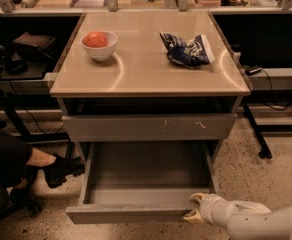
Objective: Open middle drawer
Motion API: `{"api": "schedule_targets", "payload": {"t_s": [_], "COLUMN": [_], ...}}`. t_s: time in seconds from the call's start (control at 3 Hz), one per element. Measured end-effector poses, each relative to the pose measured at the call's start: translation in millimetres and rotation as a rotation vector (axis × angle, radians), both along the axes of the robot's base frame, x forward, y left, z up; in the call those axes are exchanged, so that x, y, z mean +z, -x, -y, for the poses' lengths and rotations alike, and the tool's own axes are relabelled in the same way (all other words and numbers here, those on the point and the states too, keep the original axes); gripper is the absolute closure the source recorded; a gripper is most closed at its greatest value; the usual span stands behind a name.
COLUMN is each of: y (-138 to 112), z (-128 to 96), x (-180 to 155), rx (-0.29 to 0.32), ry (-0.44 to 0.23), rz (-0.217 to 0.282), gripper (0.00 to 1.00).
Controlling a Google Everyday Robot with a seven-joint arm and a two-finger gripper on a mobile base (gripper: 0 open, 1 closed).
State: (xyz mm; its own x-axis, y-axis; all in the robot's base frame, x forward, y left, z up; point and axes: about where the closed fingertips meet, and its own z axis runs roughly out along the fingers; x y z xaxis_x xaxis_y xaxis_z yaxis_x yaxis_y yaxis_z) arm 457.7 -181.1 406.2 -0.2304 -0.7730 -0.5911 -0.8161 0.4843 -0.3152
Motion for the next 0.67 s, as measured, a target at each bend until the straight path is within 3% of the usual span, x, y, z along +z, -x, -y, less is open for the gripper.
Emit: {"api": "schedule_targets", "payload": {"t_s": [0.67], "y": [11.2], "z": [1.8], "x": [1.2], "rx": [-0.01], "ry": [-0.015], "rz": [0.019], "gripper": [1.0]}}
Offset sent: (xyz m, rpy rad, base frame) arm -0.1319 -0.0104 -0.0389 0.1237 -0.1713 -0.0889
